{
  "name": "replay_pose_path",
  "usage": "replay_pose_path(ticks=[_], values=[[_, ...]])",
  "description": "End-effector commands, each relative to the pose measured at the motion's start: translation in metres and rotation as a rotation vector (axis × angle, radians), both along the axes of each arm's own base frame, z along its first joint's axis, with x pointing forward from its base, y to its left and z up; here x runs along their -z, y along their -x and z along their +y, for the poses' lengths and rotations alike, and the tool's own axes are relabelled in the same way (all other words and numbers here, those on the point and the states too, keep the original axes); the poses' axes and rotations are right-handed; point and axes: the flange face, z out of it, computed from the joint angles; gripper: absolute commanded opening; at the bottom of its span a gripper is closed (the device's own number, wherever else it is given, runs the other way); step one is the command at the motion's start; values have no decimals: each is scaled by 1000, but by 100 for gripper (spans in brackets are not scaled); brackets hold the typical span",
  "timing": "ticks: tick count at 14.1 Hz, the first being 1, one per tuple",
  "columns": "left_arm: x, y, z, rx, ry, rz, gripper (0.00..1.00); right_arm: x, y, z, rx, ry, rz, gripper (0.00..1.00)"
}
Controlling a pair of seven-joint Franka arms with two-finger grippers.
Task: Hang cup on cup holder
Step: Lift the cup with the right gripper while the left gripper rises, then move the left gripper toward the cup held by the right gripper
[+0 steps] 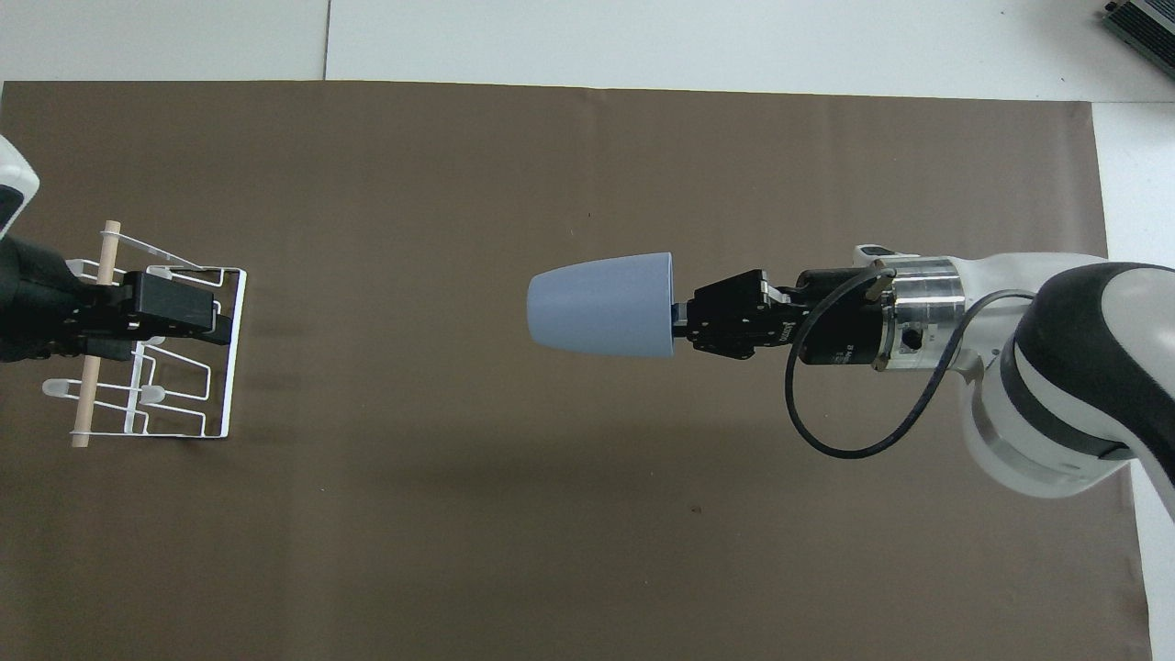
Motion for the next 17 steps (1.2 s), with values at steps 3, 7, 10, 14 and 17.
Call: replay_pose_path(ticks=[3, 7, 10, 14, 17], values=[[-5, 8, -45, -261, 19, -6, 100, 4, 20, 28, 71, -107, 82, 0], [-10, 14, -77, -476, 35, 17, 100, 6, 23, 45, 100, -99, 90, 0], [-12, 14, -91, -626, 59, 41, 100, 6, 23, 45, 100, -99, 89, 0], [-19, 18, -114, -737, 100, 80, 100, 6, 23, 45, 100, -99, 89, 0], [-24, 19, -133, -904, 147, 95, 100, 5, 23, 46, 100, -99, 89, 0]])
